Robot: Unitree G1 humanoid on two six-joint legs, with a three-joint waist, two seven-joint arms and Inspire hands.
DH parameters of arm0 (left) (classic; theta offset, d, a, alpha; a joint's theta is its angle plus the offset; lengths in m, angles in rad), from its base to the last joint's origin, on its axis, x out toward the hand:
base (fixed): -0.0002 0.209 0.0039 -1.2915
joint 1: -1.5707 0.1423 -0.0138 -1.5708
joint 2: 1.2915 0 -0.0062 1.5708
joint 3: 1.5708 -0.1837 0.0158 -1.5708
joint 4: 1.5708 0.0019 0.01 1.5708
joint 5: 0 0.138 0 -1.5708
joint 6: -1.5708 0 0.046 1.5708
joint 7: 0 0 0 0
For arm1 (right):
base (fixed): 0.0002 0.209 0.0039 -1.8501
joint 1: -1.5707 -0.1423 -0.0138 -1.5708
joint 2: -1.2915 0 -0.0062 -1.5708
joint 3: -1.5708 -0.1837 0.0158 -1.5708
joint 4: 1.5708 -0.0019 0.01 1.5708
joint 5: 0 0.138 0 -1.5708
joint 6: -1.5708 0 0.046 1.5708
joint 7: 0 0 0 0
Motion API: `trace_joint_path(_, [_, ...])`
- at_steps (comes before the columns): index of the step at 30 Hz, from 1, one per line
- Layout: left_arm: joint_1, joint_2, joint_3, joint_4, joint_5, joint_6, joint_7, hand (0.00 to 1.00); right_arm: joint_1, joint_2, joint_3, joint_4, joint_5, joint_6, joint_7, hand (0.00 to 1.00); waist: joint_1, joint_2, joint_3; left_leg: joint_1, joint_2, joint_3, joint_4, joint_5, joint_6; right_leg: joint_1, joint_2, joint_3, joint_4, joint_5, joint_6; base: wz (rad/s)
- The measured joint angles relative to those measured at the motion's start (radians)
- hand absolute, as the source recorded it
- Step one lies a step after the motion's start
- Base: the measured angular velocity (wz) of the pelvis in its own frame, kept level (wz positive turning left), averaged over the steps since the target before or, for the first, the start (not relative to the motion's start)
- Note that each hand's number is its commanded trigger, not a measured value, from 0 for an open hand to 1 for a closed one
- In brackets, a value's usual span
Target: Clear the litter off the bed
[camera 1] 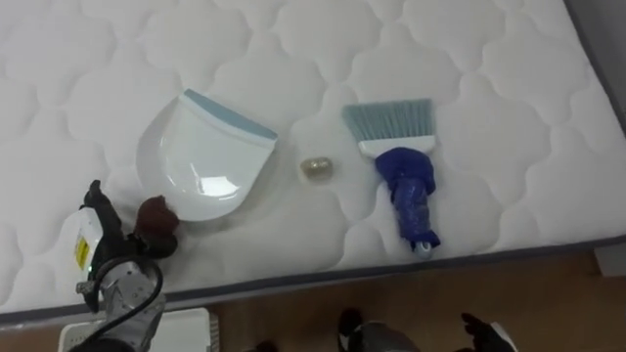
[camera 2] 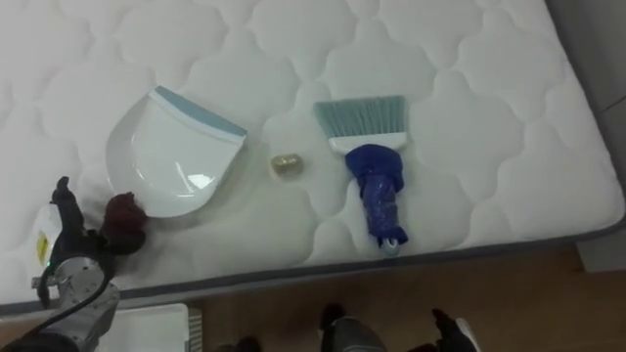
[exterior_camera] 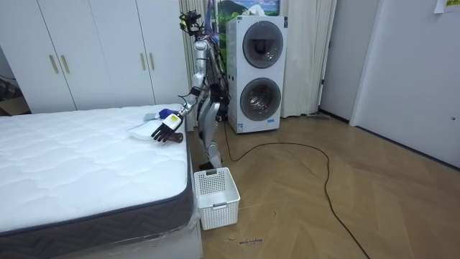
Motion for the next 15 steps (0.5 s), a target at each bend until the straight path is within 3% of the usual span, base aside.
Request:
trace_joint_path(10, [-0.010,0.004,-0.008,0.002,-0.003,0.000,-0.003,0.00,0.012,0.000,0.020,-0.006,0.001,0.000,0.002,0.00,-0.011,0.008,0.0067,-0.078,0.000,0.003,0.065,-0.019,0.001,-0.083,-0.004,0.009,0.064,0.000,-0.004,-0.01])
trace_joint_path(15, [-0.009,0.003,-0.072,0.009,-0.089,0.001,-0.048,0.00,0.014,-0.002,0.039,-0.024,0.007,0.001,0.000,0.00,-0.011,0.010,0.0083,-0.098,-0.003,0.005,0.085,-0.025,-0.001,-0.113,-0.017,0.008,0.103,-0.016,-0.014,0.02])
